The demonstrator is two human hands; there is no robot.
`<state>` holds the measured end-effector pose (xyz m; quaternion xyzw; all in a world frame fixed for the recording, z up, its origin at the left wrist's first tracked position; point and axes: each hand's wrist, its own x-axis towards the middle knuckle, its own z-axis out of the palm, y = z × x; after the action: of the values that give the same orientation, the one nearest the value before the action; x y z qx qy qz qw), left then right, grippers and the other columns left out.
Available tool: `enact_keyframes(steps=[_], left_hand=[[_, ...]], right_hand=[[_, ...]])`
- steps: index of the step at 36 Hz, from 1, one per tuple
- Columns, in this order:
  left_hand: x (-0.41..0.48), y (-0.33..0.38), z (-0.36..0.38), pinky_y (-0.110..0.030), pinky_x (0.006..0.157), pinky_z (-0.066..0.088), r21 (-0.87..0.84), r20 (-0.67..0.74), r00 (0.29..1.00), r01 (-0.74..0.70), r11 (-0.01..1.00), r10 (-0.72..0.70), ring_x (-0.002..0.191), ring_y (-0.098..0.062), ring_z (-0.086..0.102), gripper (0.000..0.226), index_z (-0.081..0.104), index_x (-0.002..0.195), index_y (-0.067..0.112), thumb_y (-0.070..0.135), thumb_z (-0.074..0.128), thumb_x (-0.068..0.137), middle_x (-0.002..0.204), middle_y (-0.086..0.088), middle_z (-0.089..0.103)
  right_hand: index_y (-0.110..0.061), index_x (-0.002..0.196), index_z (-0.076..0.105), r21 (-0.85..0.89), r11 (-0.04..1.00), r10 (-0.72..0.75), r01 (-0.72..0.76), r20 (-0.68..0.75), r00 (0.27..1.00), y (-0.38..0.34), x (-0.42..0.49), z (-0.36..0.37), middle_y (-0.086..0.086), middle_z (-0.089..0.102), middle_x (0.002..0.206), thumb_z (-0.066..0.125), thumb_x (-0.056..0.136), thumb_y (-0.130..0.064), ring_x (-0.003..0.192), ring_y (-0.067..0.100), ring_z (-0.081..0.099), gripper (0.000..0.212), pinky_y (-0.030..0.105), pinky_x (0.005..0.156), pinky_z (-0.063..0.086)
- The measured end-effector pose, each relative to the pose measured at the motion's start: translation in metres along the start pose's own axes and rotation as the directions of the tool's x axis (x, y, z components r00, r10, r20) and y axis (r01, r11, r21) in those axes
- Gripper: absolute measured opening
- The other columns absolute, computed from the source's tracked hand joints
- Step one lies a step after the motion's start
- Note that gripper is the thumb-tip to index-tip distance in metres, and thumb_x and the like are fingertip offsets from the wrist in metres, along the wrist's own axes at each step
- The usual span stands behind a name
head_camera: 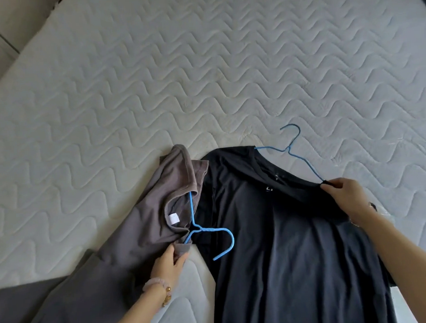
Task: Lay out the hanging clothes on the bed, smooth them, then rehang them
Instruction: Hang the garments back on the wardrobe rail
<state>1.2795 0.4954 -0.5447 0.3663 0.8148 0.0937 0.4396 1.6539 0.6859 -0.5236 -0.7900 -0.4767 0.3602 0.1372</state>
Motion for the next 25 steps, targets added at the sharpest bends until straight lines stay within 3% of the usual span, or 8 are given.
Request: enact_keyframes(steps=[4,7,11,13,17,19,22,25], left_hand=[[-0.033,0.012,-0.022,-0.03,0.085,0.05,-0.003,-0.118,0.992,-0.055,0.998,0.054,0.103,-0.026,0.065,0.028,0.058,0.115,0.008,0.025,0.056,0.093,0.106,-0.011,0.07],[-0.06,0.024,-0.057,-0.03,0.084,0.046,0.009,-0.223,0.971,-0.08,0.997,0.08,0.108,-0.032,0.063,0.031,0.057,0.116,0.001,0.024,0.053,0.095,0.111,-0.017,0.068],[-0.1,0.028,-0.12,-0.036,0.091,0.045,0.004,-0.353,0.928,-0.124,0.992,0.117,0.113,-0.036,0.059,0.033,0.058,0.115,-0.002,0.023,0.054,0.094,0.119,-0.023,0.064],[-0.125,0.025,-0.153,-0.036,0.086,0.045,-0.017,-0.387,0.914,-0.135,0.991,0.118,0.111,-0.038,0.059,0.031,0.06,0.112,-0.001,0.023,0.055,0.094,0.117,-0.023,0.065],[-0.182,0.008,-0.211,-0.036,0.071,0.048,-0.019,-0.438,0.878,-0.223,0.975,0.192,0.09,-0.035,0.066,0.013,0.059,0.084,0.015,0.026,0.06,0.09,0.089,-0.014,0.072],[-0.21,-0.003,-0.236,-0.032,0.064,0.043,-0.074,-0.468,0.858,-0.275,0.958,0.21,0.085,-0.033,0.065,0.019,0.054,0.072,0.021,0.023,0.063,0.088,0.079,-0.006,0.07],[-0.256,-0.018,-0.273,-0.029,0.063,0.042,-0.185,-0.504,0.838,-0.34,0.922,0.208,0.081,-0.026,0.063,0.017,0.058,0.072,0.021,0.018,0.064,0.088,0.081,-0.005,0.069],[-0.299,-0.041,-0.311,-0.032,0.066,0.043,-0.33,-0.529,0.832,-0.383,0.863,0.167,0.078,-0.023,0.058,0.011,0.062,0.077,0.009,0.013,0.063,0.088,0.083,-0.014,0.068]], right_hand=[[-0.01,0.097,0.066,0.143,0.989,-0.043,0.044,-0.009,0.999,-0.024,-0.038,-0.025,0.011,0.066,0.093,0.066,0.084,-0.019,0.079,0.022,0.058,0.015,0.029,0.067,0.042],[-0.013,0.097,0.064,0.21,0.973,-0.101,0.097,0.012,0.995,-0.047,-0.076,-0.046,0.011,0.066,0.088,0.069,0.083,-0.018,0.067,0.017,0.058,0.016,0.026,0.058,0.042],[-0.014,0.092,0.069,0.193,0.978,-0.108,0.078,0.15,0.983,-0.075,-0.135,-0.07,0.003,0.069,0.079,0.072,0.08,-0.02,0.067,0.017,0.062,0.014,0.024,0.059,0.045],[-0.014,0.083,0.073,0.163,0.984,-0.103,0.069,0.213,0.972,-0.089,-0.166,-0.081,0.005,0.072,0.075,0.073,0.079,-0.024,0.067,0.02,0.065,0.011,0.024,0.062,0.048],[-0.012,0.078,0.075,0.15,0.982,-0.159,0.117,0.308,0.938,-0.119,-0.239,-0.1,0.018,0.073,0.078,0.069,0.082,-0.029,0.071,0.033,0.069,0.018,0.03,0.067,0.049],[-0.007,0.083,0.074,0.213,0.969,-0.197,0.128,0.348,0.916,-0.132,-0.28,-0.107,0.025,0.07,0.085,0.067,0.084,-0.027,0.076,0.041,0.068,0.02,0.033,0.068,0.05],[-0.002,0.093,0.07,0.373,0.921,-0.249,0.112,0.343,0.906,-0.15,-0.346,-0.117,0.022,0.07,0.077,0.064,0.087,-0.023,0.064,0.03,0.065,0.023,0.027,0.056,0.052],[-0.003,0.092,0.068,0.447,0.88,-0.3,0.159,0.265,0.917,-0.169,-0.412,-0.125,0.014,0.067,0.07,0.063,0.088,-0.024,0.055,0.022,0.064,0.022,0.023,0.048,0.051]])
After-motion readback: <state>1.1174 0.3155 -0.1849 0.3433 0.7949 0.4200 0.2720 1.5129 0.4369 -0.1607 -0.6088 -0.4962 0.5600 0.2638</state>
